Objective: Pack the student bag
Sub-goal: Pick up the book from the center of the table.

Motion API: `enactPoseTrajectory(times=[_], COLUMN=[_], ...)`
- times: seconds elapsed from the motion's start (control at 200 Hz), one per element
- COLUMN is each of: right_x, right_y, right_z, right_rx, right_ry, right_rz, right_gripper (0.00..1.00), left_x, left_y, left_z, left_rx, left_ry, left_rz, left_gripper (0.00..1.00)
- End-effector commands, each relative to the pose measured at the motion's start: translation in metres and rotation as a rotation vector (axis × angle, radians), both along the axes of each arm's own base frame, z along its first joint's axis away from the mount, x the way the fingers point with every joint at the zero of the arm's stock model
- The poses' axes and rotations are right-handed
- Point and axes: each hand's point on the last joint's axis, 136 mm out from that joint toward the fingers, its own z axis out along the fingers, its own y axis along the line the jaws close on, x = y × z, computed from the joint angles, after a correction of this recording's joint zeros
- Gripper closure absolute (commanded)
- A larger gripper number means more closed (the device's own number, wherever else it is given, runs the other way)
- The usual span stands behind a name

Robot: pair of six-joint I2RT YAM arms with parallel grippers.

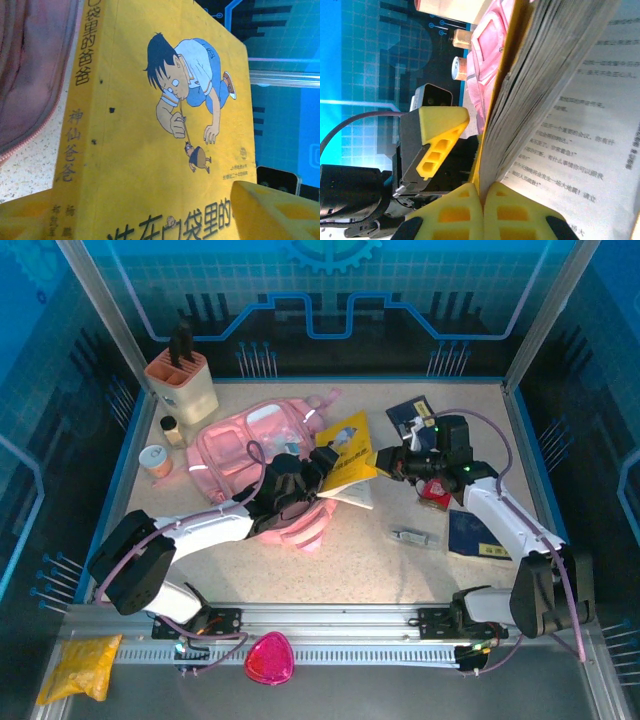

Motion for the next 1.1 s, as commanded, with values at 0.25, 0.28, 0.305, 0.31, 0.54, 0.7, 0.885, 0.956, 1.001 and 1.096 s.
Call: enactPoseTrajectory(times=[0.25,0.28,0.305,0.31,0.54,0.7,0.885,0.956,1.001,1.096], right_x=[-0.005,-0.005,-0.004,-0.004,0.001,0.003,0.003,0.004,0.004,0.005], right_y=[-0.009,-0.010,-0.010,-0.011,-0.015,-0.018,-0.017,-0.019,-0.021,-0.023], right_z=[0.009,0.008,0.007,0.007,0.003,0.003,0.000,-0.001,-0.003,-0.003], right_rx=[-0.013,-0.017,-0.023,-0.024,-0.045,-0.058,-0.058,-0.066,-0.068,-0.066], right_ry=[-0.071,-0.072,-0.072,-0.071,-0.071,-0.074,-0.074,-0.072,-0.067,-0.063], right_rz=[0.035,0.036,0.034,0.033,0.018,0.010,0.022,0.020,0.017,0.014], right_gripper=[1.00,1.00,1.00,1.00,1.00,1.00,1.00,1.00,1.00,1.00], left_x=[-0.001,-0.002,-0.002,-0.002,-0.006,-0.008,-0.009,-0.011,-0.012,-0.014], left_y=[0.002,0.003,0.002,0.002,-0.001,-0.001,-0.005,-0.002,-0.001,-0.001], left_z=[0.039,0.038,0.038,0.038,0.035,0.035,0.035,0.031,0.030,0.029], left_rx=[-0.042,-0.039,-0.039,-0.039,-0.040,-0.037,-0.035,-0.029,-0.028,-0.022], left_ry=[-0.138,-0.135,-0.134,-0.134,-0.116,-0.116,-0.118,-0.108,-0.105,-0.104], left_rz=[-0.004,-0.005,-0.008,-0.008,-0.030,-0.041,-0.066,-0.060,-0.057,-0.065], left_gripper=[0.43,0.43,0.43,0.43,0.38,0.31,0.33,0.37,0.40,0.46])
